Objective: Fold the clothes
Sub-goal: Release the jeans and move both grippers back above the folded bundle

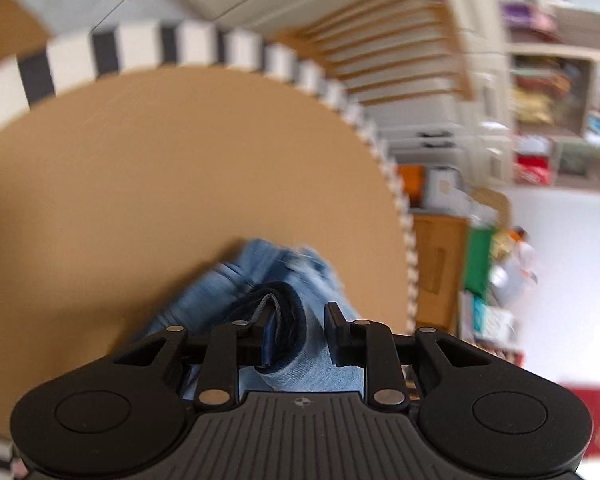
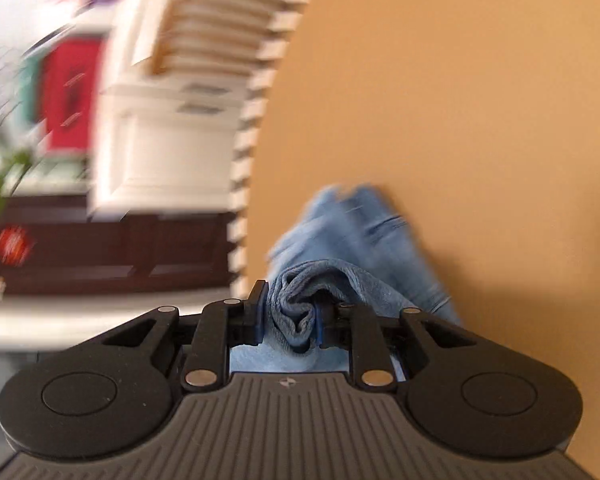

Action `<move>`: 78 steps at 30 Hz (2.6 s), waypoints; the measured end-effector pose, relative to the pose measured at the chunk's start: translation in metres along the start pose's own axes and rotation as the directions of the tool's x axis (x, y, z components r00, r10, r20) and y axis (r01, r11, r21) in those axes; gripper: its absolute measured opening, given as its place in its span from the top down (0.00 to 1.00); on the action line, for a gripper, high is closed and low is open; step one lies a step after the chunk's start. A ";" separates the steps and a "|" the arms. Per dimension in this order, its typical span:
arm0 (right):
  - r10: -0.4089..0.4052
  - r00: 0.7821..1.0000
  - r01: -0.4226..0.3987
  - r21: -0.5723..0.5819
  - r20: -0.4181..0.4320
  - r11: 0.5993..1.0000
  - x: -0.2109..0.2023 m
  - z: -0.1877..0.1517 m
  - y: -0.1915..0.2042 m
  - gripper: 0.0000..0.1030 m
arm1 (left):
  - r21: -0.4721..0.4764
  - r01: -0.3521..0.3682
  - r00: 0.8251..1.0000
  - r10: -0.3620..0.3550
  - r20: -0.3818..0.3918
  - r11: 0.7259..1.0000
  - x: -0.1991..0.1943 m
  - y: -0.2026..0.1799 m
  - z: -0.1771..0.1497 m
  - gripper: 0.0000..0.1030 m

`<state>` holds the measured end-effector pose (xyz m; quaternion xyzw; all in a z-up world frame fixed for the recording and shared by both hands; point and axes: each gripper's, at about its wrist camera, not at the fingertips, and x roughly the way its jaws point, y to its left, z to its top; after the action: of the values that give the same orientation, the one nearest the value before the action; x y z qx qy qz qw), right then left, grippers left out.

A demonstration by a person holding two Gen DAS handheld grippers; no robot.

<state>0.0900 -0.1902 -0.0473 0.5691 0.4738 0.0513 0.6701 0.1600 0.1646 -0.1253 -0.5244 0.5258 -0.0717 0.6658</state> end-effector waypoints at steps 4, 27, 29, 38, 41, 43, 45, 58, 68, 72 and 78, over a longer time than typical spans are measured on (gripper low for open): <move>0.084 0.996 -0.083 0.131 -0.005 0.988 0.001 0.014 -0.020 0.59 | -0.113 0.110 0.994 -0.109 0.016 0.987 0.001 0.005 0.015 0.54; -0.182 0.902 0.413 -0.656 0.392 0.631 0.044 -0.049 0.041 0.99 | 0.571 -0.115 0.992 0.064 0.108 0.813 0.048 -0.066 -0.030 0.96; -0.180 0.905 0.403 -0.645 0.385 0.649 0.041 -0.047 0.041 0.99 | 0.594 -0.127 0.990 0.065 0.125 0.794 0.048 -0.067 -0.035 0.96; -0.208 0.898 0.422 -0.623 0.388 0.658 0.045 -0.076 0.063 0.76 | 0.759 -0.283 0.959 0.158 0.236 0.586 0.047 -0.093 -0.081 0.94; -0.190 0.891 0.420 -0.590 0.413 0.689 -0.002 -0.114 0.051 0.63 | 0.827 -0.240 0.970 0.153 0.188 0.509 0.024 -0.101 -0.107 0.36; -0.149 0.879 0.422 -0.596 0.452 0.683 -0.040 -0.146 0.035 0.42 | 0.868 -0.210 0.977 0.139 0.164 0.450 0.003 -0.100 -0.127 0.23; -0.092 0.877 0.393 -0.595 0.471 0.701 -0.077 -0.182 0.012 0.28 | 0.899 -0.209 0.976 0.146 0.164 0.386 -0.011 -0.094 -0.145 0.16; 0.019 0.861 0.151 -0.291 0.508 0.945 -0.145 -0.268 -0.083 0.01 | 0.919 -0.251 0.953 0.241 0.181 0.302 -0.106 -0.045 -0.177 0.03; 0.060 0.881 -0.048 -0.037 0.470 0.998 -0.121 -0.291 -0.121 0.01 | 0.974 -0.216 0.948 0.256 0.191 0.072 -0.112 -0.070 -0.181 0.01; 0.068 0.829 -0.067 -0.023 0.555 0.997 -0.107 -0.289 -0.114 0.01 | 0.995 -0.099 0.960 0.267 0.088 0.028 -0.083 -0.098 -0.148 0.01; 0.092 0.728 -0.257 0.145 0.679 0.955 -0.041 -0.273 -0.107 0.01 | 0.992 0.110 0.956 0.281 -0.088 -0.062 -0.029 -0.156 -0.078 0.01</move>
<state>-0.1722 -0.0573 -0.0844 0.6653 0.1502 -0.1467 0.7164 0.1577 0.0658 0.0212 0.1743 0.4239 -0.4581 0.7616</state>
